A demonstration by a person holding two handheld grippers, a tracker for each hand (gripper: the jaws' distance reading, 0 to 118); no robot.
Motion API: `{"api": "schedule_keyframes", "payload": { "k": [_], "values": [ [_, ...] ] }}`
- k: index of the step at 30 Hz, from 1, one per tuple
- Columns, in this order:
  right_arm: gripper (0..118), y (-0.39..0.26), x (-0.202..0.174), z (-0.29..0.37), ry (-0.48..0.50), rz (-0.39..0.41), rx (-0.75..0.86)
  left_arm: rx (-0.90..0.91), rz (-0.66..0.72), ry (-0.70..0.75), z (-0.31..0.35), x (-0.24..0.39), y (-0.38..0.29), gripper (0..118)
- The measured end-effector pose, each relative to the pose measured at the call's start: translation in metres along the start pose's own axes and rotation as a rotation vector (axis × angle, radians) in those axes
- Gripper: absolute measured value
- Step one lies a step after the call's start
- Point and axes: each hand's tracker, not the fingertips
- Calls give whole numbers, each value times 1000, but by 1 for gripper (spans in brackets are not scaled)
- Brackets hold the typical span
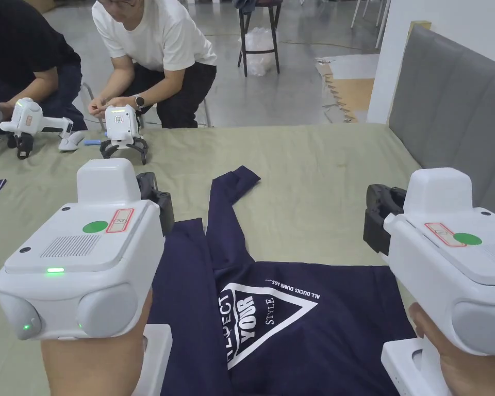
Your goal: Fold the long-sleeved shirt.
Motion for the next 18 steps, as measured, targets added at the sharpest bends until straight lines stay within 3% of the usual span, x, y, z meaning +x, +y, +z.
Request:
{"api": "schedule_keyframes", "payload": {
  "k": [11,12,13,15,16,18],
  "values": [
    [0,-16,-3,-24,1,18,-46,-67,14,14,-19,-11,-9,2],
    [10,-19,0,-29,-4,14,-59,-71,14,15,-22,-10,-11,2],
    [38,-22,2,-35,-10,14,-79,-75,13,15,-23,-11,-12,2],
    [113,-34,11,-50,-50,15,-163,-85,8,15,-29,-12,-17,2],
    [118,-38,16,-53,-48,6,-145,-95,11,15,-32,-13,-19,2],
    [116,-47,25,-62,-45,-13,-170,-115,13,23,-37,-19,-26,2]
  ]
}}
